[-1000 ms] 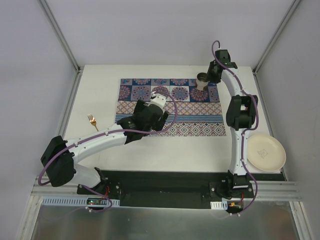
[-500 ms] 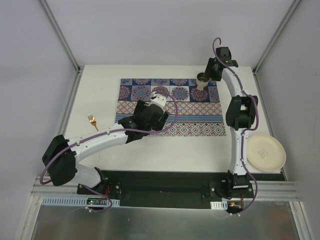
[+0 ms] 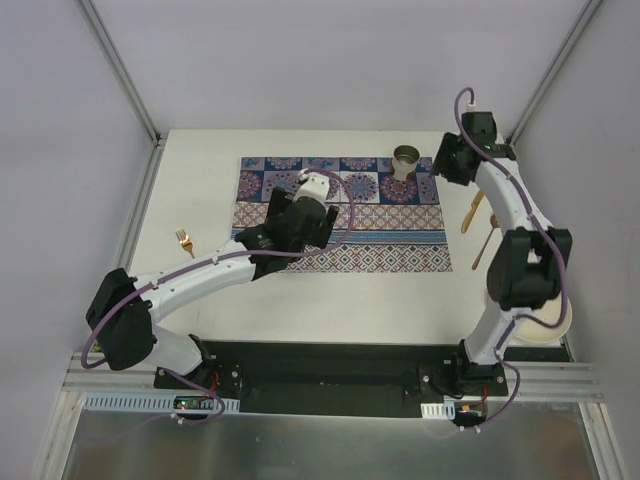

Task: Set the dinner table for one person
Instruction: Place the cup on the napkin.

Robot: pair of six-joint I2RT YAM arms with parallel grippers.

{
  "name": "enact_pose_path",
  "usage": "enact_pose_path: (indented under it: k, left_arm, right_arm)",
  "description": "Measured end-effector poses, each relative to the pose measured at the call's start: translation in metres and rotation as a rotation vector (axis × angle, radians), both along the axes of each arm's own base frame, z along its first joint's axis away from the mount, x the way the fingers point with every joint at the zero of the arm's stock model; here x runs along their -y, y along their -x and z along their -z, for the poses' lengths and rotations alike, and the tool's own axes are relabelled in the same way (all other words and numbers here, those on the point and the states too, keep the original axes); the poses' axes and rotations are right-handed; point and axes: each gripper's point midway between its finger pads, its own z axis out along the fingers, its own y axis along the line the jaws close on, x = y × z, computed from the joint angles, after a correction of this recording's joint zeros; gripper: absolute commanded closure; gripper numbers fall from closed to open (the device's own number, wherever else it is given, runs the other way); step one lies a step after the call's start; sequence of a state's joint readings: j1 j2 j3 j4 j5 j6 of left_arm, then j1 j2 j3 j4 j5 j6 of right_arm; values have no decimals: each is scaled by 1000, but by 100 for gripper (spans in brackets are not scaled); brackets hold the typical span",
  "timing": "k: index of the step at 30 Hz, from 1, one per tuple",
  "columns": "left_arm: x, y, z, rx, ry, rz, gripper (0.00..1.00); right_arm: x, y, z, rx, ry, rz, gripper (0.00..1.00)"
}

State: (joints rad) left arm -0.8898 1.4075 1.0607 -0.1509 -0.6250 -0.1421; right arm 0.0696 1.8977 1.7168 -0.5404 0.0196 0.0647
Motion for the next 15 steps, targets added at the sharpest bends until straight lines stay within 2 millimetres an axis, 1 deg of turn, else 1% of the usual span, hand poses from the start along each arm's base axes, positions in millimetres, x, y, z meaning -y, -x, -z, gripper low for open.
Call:
enact_pose_path:
  k: [3,4,6,7,9,11,12,13,15]
  left_arm:
    - [2,-13,-19,48,45,-19,1]
    - [1,-17,-26,64,58,-27,1]
    - [2,-25,-40,94,82,-34,1]
    - [3,-29,-50,113,102,-36,1]
    - [8,-34,-65,135,137,-26,1]
    - [17,-38,-77,154,176,-2,1]
    - [23,-40,-81,156,194,18,1]
    - [31,-41,-83,152,208,44,1]
    - [47,-44,-82,139,221,96,1]
  right_arm:
    - [16,51,-11,22,3,54,49]
    - [20,69,-12,22,2,70,49]
    - [26,97,-11,34,1,102,50]
    - [28,116,-5,34,3,116,50]
    - [35,149,7,25,16,154,50]
    - [43,187,26,9,35,198,50]
    - [47,203,34,4,47,223,51]
    - [51,215,40,4,56,246,52]
    - [61,240,53,15,76,311,53]
